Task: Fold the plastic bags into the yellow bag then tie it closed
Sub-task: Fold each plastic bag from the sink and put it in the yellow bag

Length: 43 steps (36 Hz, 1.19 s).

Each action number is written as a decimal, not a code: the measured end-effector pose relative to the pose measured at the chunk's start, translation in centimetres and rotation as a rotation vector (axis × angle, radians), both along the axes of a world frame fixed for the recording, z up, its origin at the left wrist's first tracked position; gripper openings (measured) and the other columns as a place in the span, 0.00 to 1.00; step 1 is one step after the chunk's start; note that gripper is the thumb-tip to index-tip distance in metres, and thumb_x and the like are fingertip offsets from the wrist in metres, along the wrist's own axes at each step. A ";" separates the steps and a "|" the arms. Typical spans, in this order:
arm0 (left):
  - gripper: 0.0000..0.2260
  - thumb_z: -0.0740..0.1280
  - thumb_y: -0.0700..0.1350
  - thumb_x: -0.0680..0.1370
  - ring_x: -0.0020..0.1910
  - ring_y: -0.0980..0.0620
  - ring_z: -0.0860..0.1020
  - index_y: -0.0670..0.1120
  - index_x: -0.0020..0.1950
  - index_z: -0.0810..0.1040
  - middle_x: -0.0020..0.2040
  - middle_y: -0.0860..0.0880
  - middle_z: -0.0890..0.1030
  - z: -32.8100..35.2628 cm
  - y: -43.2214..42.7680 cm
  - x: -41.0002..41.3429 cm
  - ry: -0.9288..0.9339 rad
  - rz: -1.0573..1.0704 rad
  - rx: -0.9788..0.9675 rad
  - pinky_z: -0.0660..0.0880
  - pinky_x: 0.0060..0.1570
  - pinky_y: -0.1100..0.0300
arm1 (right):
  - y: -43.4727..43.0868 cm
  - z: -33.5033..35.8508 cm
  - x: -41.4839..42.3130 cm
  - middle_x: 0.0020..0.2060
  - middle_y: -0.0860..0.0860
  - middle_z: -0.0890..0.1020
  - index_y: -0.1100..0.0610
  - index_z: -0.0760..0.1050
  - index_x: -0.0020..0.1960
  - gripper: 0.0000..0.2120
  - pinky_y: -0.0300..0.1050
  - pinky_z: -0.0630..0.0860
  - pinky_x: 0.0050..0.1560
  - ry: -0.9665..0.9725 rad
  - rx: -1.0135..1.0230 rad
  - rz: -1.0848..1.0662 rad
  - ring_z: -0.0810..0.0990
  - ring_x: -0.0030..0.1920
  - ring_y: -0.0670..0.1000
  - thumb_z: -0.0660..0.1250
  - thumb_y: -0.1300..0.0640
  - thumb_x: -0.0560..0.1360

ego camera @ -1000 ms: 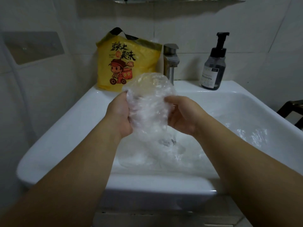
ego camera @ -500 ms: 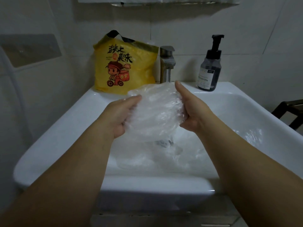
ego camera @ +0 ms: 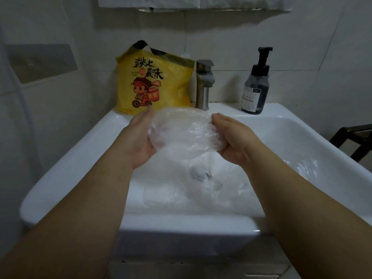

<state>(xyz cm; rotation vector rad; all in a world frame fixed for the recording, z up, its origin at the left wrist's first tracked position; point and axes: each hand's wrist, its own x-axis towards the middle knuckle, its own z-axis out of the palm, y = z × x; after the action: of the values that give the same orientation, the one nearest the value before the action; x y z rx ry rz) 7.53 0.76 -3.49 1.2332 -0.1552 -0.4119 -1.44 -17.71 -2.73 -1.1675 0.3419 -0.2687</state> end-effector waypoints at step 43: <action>0.28 0.71 0.65 0.70 0.57 0.48 0.80 0.51 0.64 0.75 0.62 0.49 0.79 0.7 -0.1 -1.4 -0.090 0.010 0.087 0.80 0.44 0.54 | -0.3 -0.3 -0.1 0.47 0.57 0.82 0.60 0.75 0.50 0.07 0.46 0.82 0.45 -0.145 -0.079 -0.095 0.83 0.47 0.54 0.61 0.58 0.81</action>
<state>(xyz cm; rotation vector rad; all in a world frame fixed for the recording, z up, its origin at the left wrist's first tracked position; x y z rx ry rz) 6.11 0.71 -2.80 1.3389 -0.2094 -0.3575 -1.50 -18.03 -3.01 -1.2042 0.2615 -0.4505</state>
